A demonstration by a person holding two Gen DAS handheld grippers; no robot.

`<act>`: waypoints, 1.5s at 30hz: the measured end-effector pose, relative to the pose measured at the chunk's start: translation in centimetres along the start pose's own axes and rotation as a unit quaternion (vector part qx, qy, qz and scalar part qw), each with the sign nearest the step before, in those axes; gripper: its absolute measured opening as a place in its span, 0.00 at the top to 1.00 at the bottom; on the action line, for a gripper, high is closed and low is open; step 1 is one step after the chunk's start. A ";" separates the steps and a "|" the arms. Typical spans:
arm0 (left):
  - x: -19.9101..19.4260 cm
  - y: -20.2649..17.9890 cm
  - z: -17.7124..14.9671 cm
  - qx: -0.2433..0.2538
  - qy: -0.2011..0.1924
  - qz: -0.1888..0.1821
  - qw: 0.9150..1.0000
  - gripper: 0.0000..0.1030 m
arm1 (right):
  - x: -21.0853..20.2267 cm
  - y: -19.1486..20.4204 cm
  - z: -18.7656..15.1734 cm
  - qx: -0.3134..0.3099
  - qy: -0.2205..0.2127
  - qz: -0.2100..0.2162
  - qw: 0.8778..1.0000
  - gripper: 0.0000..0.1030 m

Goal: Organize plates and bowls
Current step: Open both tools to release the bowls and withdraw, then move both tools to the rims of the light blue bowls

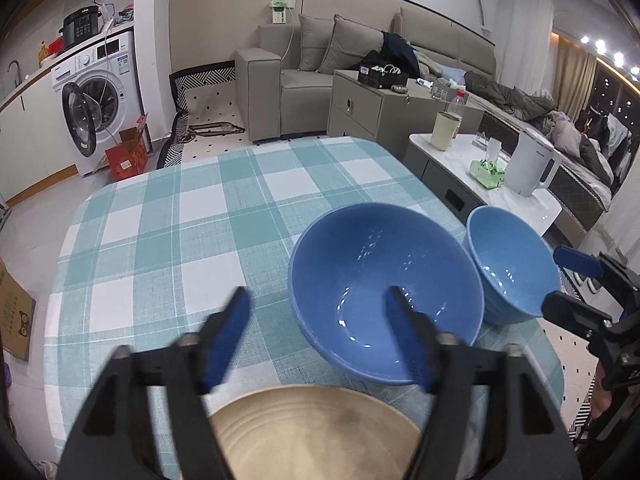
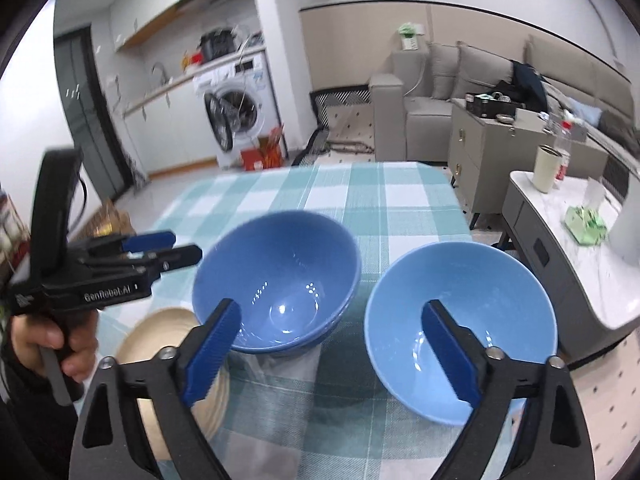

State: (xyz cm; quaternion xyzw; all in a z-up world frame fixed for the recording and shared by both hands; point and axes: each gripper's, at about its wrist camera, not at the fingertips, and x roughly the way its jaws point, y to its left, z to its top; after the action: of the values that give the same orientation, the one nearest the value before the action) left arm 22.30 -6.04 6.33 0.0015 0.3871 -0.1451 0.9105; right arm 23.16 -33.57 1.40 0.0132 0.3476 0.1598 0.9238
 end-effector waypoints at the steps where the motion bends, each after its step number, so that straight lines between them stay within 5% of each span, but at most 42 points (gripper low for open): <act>1: -0.4 -0.2 0.0 -0.001 -0.013 0.002 1.000 0.02 | -0.7 -0.4 -0.2 0.013 -0.006 0.000 1.000 0.05; 11: -1.7 -2.1 0.9 -0.005 -0.040 -0.006 0.999 0.00 | -5.1 -3.0 -1.2 0.025 -0.044 -0.050 0.997 0.01; 23: -0.6 -7.4 1.8 0.048 -0.035 -0.033 0.998 0.00 | -6.0 -7.3 -2.4 0.061 -0.043 -0.088 0.993 0.01; 45: 4.5 -14.1 3.7 0.115 -0.003 -0.063 0.991 0.00 | -4.5 -11.6 -3.6 0.122 -0.021 -0.082 0.989 0.01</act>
State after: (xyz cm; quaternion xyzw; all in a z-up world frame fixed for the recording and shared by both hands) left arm 24.15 -21.15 7.25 0.0815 0.3644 -0.2460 0.8944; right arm 20.97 -46.28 0.02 0.1001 0.3452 0.0395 0.9323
